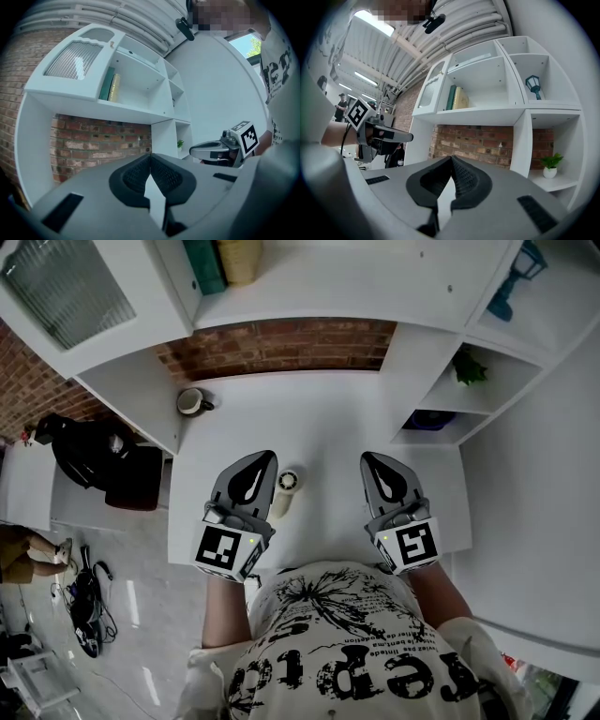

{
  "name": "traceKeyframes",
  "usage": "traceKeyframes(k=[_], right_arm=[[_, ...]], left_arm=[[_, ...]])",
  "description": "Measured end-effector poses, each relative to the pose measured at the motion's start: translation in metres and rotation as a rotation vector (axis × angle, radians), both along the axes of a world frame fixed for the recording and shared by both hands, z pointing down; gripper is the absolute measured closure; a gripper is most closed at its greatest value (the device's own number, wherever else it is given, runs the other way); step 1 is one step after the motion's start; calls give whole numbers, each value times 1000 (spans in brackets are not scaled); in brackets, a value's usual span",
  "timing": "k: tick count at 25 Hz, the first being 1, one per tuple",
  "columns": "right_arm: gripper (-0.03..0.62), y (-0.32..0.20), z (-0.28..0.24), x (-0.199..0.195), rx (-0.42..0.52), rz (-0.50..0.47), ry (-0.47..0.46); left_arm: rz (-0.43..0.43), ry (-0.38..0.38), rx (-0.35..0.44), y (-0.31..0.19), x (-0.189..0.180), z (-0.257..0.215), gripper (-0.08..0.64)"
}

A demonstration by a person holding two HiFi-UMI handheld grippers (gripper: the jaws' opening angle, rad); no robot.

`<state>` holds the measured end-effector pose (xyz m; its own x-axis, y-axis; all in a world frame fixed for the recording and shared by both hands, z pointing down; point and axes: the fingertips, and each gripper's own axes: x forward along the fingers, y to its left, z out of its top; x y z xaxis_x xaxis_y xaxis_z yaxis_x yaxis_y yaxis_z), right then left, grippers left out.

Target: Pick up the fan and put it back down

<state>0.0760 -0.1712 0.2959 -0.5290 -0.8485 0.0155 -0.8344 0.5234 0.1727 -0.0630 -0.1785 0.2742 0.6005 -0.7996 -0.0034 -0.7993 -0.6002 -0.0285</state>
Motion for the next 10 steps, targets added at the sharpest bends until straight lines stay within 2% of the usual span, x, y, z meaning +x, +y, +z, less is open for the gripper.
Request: traceKeyframes(k=[2,6,10], right_arm=[[578,0,0,0,-3,0,-4],[578,1,2,-2,-6,-2,-10],[578,2,6,-2,-10,0,-11]], left_arm=[[4,-20,-14,1,0,5,546],[-5,-14,-16,2,-3,7,546],[-4,-51,-33,4,-6,15,545]])
